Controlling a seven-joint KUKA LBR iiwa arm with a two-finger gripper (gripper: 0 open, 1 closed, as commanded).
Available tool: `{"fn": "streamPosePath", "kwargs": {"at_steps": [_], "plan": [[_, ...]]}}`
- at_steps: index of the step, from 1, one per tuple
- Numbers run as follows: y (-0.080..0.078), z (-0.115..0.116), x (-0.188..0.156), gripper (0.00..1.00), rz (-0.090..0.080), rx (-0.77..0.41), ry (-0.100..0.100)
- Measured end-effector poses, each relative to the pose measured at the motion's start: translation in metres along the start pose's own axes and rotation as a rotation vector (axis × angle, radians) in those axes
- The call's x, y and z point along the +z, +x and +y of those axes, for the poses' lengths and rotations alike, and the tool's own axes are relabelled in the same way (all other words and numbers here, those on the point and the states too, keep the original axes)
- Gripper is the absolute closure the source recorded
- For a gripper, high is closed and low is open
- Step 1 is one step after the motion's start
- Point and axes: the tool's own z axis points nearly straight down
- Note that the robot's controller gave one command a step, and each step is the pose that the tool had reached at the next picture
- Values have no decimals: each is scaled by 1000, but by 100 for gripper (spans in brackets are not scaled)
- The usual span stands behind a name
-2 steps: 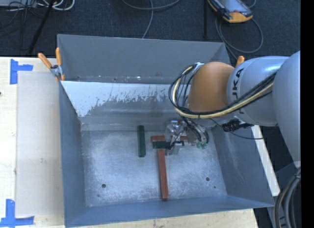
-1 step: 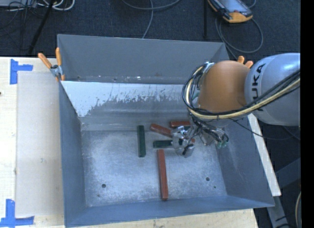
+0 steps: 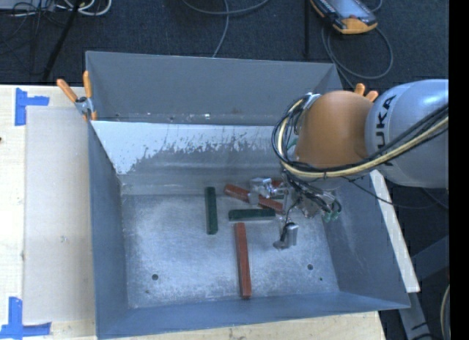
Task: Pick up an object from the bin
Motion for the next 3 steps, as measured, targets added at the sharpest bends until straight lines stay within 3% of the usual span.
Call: {"fn": "streamPosePath", "kwargs": {"at_steps": [1,2,3], "plan": [[-25,6,38,0,-3,-23,1],[-24,-2,36,0,-4,-83,1],[-27,-2,32,100,-13,-78,1]]}}
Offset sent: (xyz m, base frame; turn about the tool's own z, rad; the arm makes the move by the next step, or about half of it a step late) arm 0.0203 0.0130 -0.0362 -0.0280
